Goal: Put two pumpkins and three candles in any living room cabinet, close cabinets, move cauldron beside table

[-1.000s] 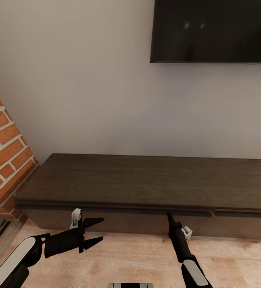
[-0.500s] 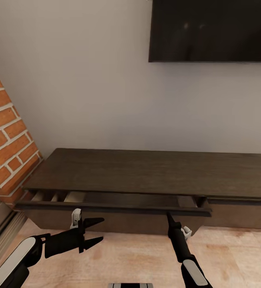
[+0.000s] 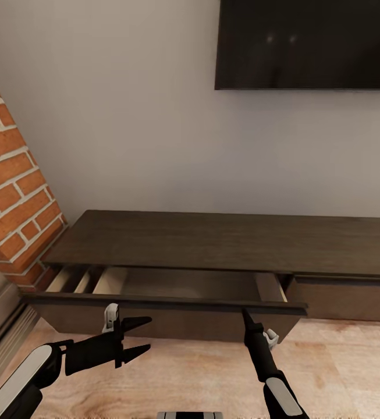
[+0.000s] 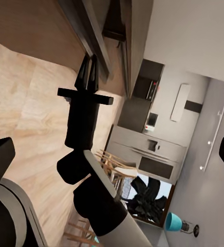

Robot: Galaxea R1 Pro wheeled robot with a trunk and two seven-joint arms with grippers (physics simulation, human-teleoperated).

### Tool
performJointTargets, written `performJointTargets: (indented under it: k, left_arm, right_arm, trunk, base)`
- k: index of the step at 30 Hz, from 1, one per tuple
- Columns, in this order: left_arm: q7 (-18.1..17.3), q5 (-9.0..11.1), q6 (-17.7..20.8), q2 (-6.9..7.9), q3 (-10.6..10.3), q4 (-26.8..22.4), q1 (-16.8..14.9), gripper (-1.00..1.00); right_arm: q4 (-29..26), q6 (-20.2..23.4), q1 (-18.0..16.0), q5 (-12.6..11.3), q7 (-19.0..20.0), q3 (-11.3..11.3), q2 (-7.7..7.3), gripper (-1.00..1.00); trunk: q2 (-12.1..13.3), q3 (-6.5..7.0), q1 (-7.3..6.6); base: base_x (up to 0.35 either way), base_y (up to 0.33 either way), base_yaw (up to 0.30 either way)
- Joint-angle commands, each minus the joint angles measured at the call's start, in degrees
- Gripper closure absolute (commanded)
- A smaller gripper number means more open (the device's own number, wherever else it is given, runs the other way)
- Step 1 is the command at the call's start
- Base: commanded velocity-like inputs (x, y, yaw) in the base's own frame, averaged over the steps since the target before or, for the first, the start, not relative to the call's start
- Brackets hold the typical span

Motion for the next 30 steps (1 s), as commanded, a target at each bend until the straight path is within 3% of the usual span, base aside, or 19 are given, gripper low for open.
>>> performJointTargets:
  k: [1,30]
  left_arm:
    - [0.1,0.2,0.1,0.04,-0.1,0.0,0.0,-1.00]
    - [0.1,0.2,0.1,0.04,-0.1,0.0,0.0,-1.00]
  right_arm:
    - [-0.1,0.5,0.0,-1.1,0.7,-0.5,0.02,1.00]
    - [-0.1,0.5,-0.1,-1.1,0.7,-0.5,-0.03,1.00]
  trunk:
    - [0.0,-0.04,-0.03]
    - [0.0,-0.04,-0.03]
  base:
    - [-0.145,0.000,0.000]
    - [-0.112,0.000,0.000]
